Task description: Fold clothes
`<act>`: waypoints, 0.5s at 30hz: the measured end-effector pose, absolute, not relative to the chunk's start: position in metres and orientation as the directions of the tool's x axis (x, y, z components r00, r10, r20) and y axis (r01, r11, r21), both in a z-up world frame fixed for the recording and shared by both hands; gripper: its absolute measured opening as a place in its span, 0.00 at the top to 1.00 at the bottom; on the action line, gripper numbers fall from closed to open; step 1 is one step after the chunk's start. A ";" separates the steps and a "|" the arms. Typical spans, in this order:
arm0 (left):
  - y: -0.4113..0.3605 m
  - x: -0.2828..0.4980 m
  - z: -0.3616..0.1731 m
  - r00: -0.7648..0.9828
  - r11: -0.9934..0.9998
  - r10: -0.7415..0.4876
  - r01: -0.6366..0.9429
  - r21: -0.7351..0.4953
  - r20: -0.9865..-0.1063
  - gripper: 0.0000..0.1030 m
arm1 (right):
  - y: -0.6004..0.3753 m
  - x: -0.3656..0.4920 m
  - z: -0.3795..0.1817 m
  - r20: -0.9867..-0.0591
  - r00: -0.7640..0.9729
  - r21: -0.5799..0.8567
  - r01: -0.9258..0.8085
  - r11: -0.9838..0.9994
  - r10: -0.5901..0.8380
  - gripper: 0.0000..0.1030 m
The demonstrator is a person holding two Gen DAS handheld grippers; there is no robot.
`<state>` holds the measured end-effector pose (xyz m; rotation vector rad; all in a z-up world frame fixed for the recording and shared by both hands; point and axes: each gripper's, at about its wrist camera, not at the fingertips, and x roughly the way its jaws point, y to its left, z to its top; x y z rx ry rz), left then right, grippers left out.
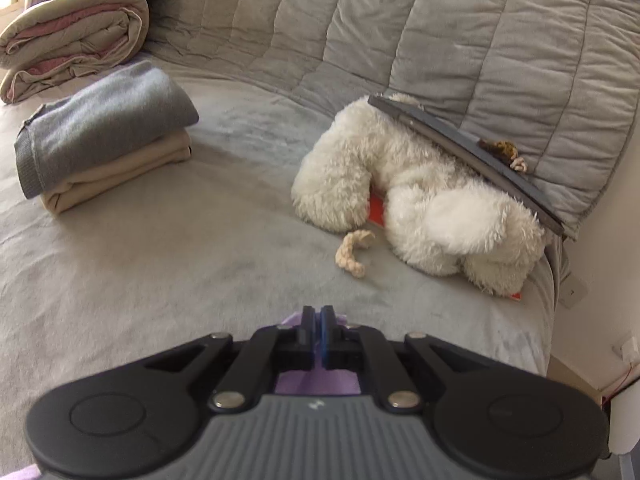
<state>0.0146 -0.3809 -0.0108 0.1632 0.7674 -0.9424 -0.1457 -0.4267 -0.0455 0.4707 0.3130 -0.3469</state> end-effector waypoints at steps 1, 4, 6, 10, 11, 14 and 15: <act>-0.383 0.017 -0.011 0.358 0.603 -0.667 0.774 -0.192 -0.654 0.98 | -0.429 -0.143 -0.045 -0.370 0.893 0.385 0.399 0.832 -0.256 0.99; -0.389 0.023 -0.015 0.357 0.617 -0.661 0.759 -0.207 -0.660 0.98 | -0.436 -0.136 -0.047 -0.381 0.885 0.389 0.417 0.821 -0.269 0.99; -0.394 0.022 -0.021 0.356 0.618 -0.653 0.761 -0.198 -0.669 0.98 | -0.440 -0.134 -0.050 -0.396 0.877 0.388 0.430 0.815 -0.274 0.99; -0.404 0.020 -0.037 0.363 0.625 -0.618 0.765 -0.155 -0.697 0.98 | -0.441 -0.130 -0.059 -0.427 0.864 0.366 0.435 0.822 -0.267 0.99; -0.405 0.020 -0.041 0.367 0.628 -0.610 0.764 -0.146 -0.702 0.98 | -0.441 -0.129 -0.060 -0.433 0.861 0.359 0.435 0.826 -0.265 0.99; -0.398 0.014 -0.041 0.378 0.639 -0.619 0.752 -0.161 -0.688 0.90 | -0.440 -0.129 -0.062 -0.440 0.861 0.348 0.424 0.836 -0.254 0.95; -0.395 0.012 -0.041 0.382 0.642 -0.623 0.748 -0.167 -0.682 0.80 | -0.440 -0.130 -0.061 -0.436 0.866 0.351 0.415 0.839 -0.246 0.93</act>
